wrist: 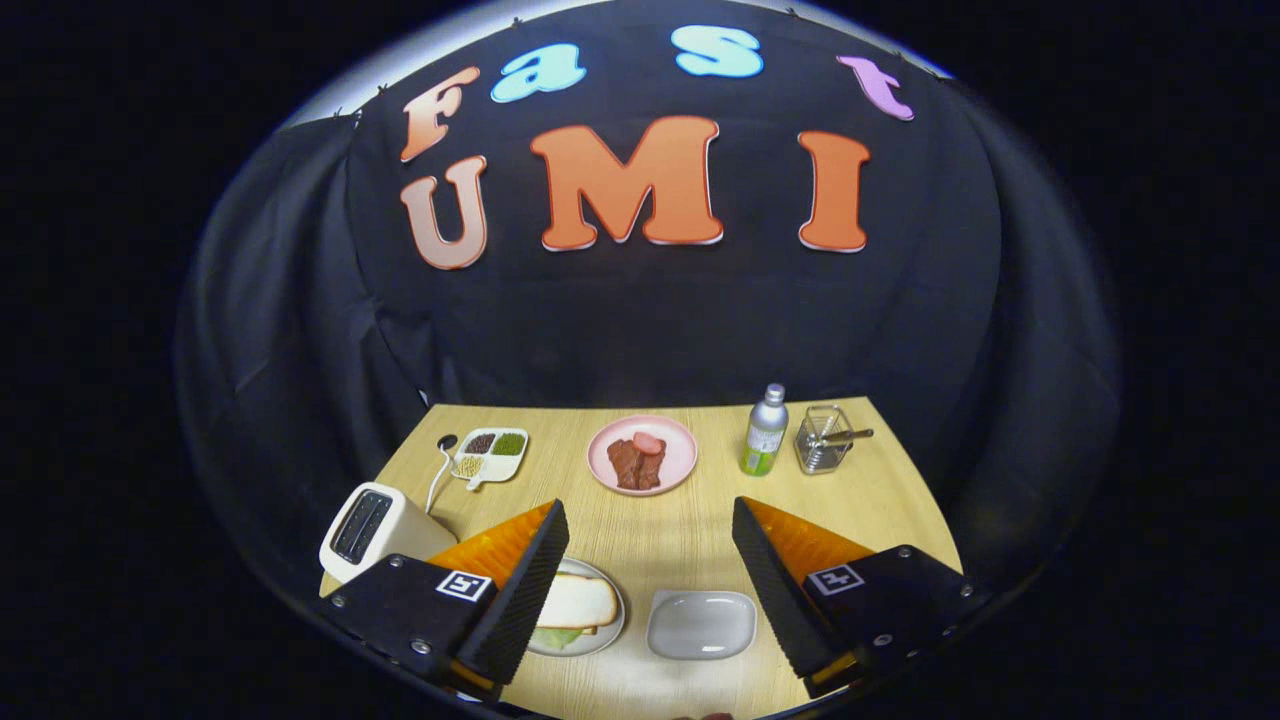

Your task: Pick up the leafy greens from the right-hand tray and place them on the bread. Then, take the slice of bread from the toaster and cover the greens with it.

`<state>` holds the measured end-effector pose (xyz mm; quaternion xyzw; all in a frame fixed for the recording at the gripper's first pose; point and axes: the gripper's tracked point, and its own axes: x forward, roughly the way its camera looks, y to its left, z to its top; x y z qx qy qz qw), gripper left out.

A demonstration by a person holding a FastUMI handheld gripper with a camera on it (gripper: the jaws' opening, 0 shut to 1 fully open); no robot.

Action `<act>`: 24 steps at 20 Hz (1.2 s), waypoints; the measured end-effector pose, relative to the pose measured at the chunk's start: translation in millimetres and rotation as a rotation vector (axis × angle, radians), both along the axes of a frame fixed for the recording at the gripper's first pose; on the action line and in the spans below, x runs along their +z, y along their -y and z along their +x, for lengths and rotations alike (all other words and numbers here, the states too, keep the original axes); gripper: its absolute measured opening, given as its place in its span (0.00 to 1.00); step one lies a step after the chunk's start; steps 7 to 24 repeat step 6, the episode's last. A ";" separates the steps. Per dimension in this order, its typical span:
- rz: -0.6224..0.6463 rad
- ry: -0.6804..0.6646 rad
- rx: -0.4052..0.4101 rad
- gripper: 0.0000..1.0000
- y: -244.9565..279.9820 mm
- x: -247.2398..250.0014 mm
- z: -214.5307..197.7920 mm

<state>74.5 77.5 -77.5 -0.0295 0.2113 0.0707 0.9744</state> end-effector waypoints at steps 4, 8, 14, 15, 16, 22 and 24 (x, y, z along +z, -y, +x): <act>0.032 0.144 -0.015 0.99 17.4 31.3 -17.6; 0.041 0.200 -0.036 0.98 25.2 35.7 -21.5; 0.041 0.200 -0.036 0.98 25.2 35.7 -21.5; 0.041 0.200 -0.036 0.98 25.2 35.7 -21.5; 0.041 0.200 -0.036 0.98 25.2 35.7 -21.5; 0.041 0.200 -0.036 0.98 25.2 35.7 -21.5; 0.041 0.200 -0.036 0.98 25.2 35.7 -21.5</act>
